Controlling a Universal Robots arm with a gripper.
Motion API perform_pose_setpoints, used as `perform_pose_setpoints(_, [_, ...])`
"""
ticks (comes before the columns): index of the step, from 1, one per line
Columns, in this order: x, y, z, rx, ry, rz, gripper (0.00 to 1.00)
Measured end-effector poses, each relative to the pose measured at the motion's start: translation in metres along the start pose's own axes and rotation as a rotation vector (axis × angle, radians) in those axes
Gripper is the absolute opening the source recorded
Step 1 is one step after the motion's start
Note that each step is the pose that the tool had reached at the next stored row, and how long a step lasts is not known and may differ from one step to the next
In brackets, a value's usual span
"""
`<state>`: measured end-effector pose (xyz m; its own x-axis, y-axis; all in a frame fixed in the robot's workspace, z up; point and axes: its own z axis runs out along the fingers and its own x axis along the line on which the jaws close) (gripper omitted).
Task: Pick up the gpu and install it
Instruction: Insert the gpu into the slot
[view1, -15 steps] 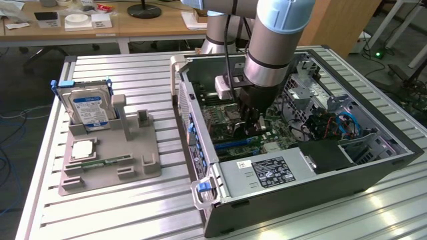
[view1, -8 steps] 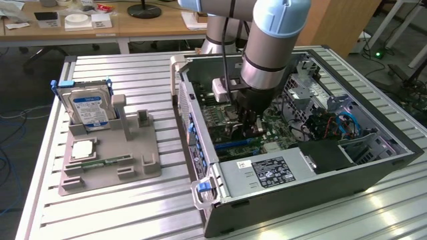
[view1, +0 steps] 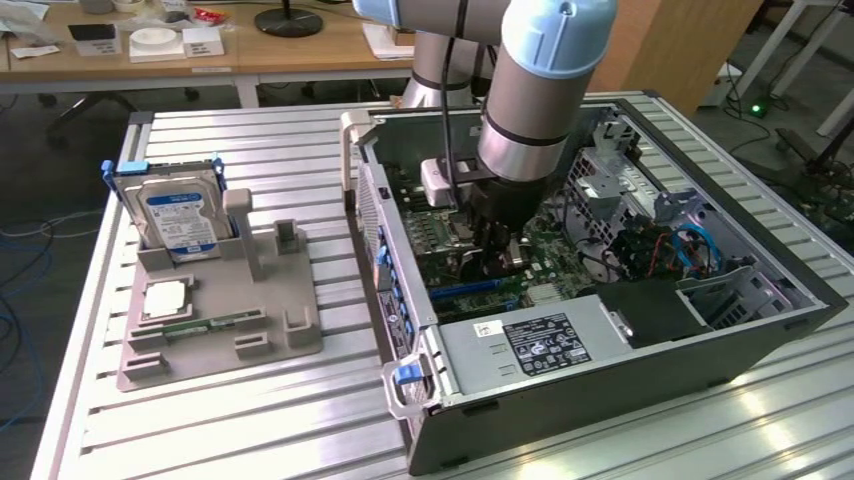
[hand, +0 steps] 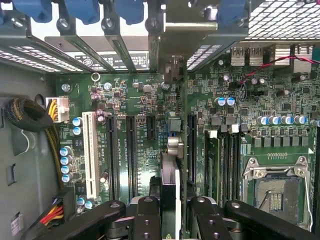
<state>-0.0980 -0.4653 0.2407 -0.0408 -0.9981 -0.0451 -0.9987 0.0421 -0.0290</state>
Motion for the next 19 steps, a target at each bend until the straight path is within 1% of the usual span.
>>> perform_pose_setpoints(4, [0.0001, 0.0003, 0.0001, 0.0, 0.0001, 0.0, 0.27])
perform_pose_setpoints(11, [0.0002, 0.0034, 0.0005, 0.0, 0.0, 0.0, 0.27])
perform_pose_setpoints(19, [0.0002, 0.0029, 0.0008, -0.0007, 0.0001, 0.0, 0.27])
